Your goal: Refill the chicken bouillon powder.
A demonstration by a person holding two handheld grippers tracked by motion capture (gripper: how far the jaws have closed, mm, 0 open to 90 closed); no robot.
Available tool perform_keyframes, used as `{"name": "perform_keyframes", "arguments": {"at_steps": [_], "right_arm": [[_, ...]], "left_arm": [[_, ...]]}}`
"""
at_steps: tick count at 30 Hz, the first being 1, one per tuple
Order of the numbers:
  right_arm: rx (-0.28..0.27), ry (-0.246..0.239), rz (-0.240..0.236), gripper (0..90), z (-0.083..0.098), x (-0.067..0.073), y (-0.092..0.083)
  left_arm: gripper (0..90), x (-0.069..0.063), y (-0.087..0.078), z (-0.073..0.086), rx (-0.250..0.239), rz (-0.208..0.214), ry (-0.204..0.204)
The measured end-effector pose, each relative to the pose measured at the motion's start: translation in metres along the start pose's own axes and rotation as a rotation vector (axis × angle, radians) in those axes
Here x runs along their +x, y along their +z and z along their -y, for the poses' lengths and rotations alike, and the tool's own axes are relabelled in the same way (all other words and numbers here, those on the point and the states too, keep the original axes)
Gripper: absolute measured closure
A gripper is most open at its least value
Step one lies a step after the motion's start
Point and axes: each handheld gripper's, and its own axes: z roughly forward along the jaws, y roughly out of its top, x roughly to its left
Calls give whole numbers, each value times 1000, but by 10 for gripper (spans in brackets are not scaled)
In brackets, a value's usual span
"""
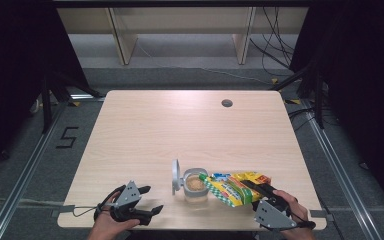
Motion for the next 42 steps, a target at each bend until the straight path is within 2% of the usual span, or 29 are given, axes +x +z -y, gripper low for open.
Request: {"name": "perform_keyframes", "arguments": {"at_steps": [4,8,9,10,12,13,16,18,19,21,22,23,24,26,28,29,31,32,39,40,42], "right_arm": [[-23,53,-12,719,3,-1,-1],[-24,77,-17,721,5,-1,0],[-36,67,-22,721,5,-1,1],[-37,71,-24,721,5,-1,1],[-40,72,-25,722,5,-1,1],[-40,79,-25,722,5,-1,2],[-57,106,-16,722,8,-4,2],[-62,152,-21,723,10,-6,1],[-70,152,-12,723,10,-7,2],[-86,195,-33,725,12,-8,3],[-93,208,-22,726,12,-8,3],[-97,213,-37,727,13,-9,4],[-101,222,-22,727,14,-9,5],[-113,251,-36,729,15,-10,7],[-125,276,-27,731,16,-12,10],[-126,300,-28,731,17,-13,12],[-129,315,-38,735,18,-16,16],[-132,339,-25,737,19,-16,18],[-177,448,-25,743,27,-26,33],[-183,446,-22,743,28,-28,35],[-199,476,-14,743,29,-31,40]], "left_arm": [[229,0,0,0,-1,1,1],[229,1,0,-1,1,0,27],[229,1,0,-1,1,1,28],[229,0,0,0,1,-1,-1],[229,0,0,0,4,-3,4],[229,0,1,0,-3,0,-4],[229,0,0,0,2,1,5],[229,2,0,-1,4,-1,30],[229,2,0,-1,12,-6,29],[229,1,0,0,11,-4,14],[229,2,0,0,8,-5,24],[229,2,0,0,9,-6,23],[229,2,1,0,-4,-1,17],[229,1,2,0,-7,-2,-3],[229,2,1,0,-6,1,21],[229,2,1,0,-7,0,12],[229,2,1,0,-7,2,20],[229,1,1,0,6,0,-3],[229,2,1,0,-8,0,15],[229,1,1,0,2,0,1],[229,2,0,0,6,-4,2]]}}
